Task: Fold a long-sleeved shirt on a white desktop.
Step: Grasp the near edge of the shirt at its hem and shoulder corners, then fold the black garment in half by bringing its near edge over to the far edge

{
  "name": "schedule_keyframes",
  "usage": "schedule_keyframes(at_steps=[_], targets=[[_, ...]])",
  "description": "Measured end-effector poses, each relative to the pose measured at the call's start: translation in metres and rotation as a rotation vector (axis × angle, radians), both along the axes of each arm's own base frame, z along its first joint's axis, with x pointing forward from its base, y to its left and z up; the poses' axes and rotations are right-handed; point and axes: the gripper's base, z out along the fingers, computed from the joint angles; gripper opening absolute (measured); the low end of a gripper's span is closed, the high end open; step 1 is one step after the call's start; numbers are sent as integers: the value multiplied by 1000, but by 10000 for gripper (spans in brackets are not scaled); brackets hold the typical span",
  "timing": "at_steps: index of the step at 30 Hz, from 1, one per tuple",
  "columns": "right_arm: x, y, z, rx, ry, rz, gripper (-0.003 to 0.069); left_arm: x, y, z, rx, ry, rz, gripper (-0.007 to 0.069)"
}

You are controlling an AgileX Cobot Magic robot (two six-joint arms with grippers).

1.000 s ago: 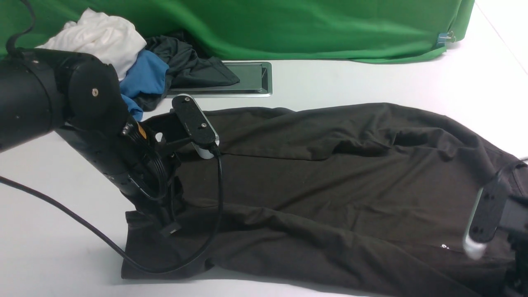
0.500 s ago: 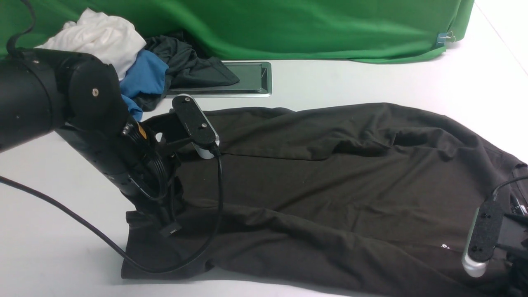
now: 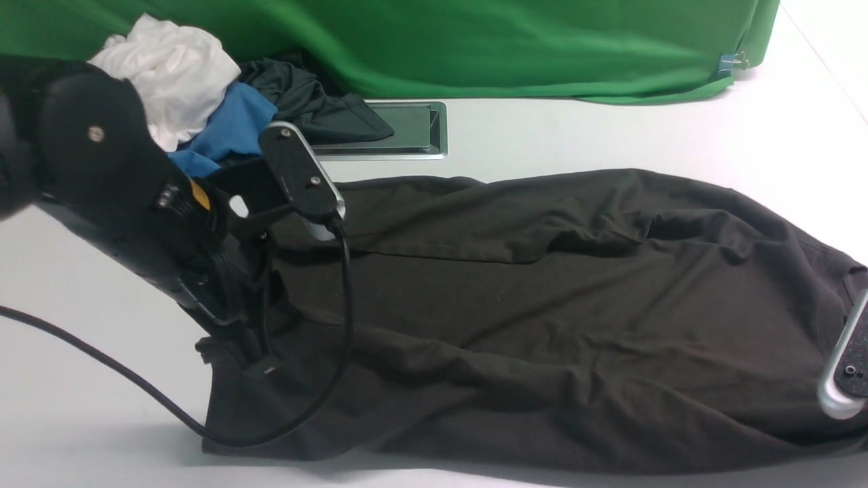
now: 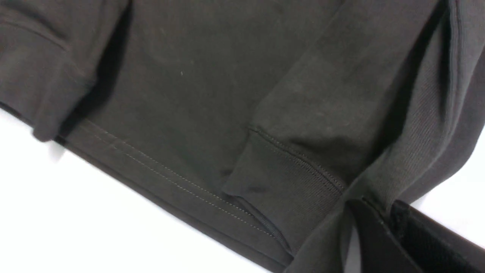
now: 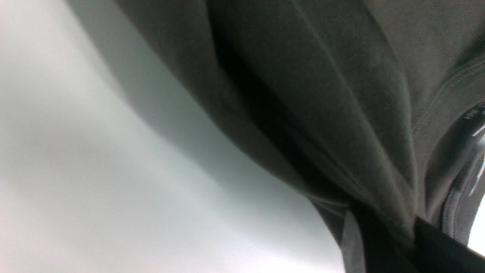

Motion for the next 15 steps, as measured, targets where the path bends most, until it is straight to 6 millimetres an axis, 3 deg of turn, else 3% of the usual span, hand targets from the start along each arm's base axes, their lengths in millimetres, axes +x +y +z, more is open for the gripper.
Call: schedule_keyframes(at_steps=[7, 15], targets=[[19, 3, 11, 59, -143, -70, 57, -1, 7, 7, 57, -56, 12, 26], [71, 12, -10, 103, -186, -80, 57, 20, 8, 9, 71, -247, 39, 26]])
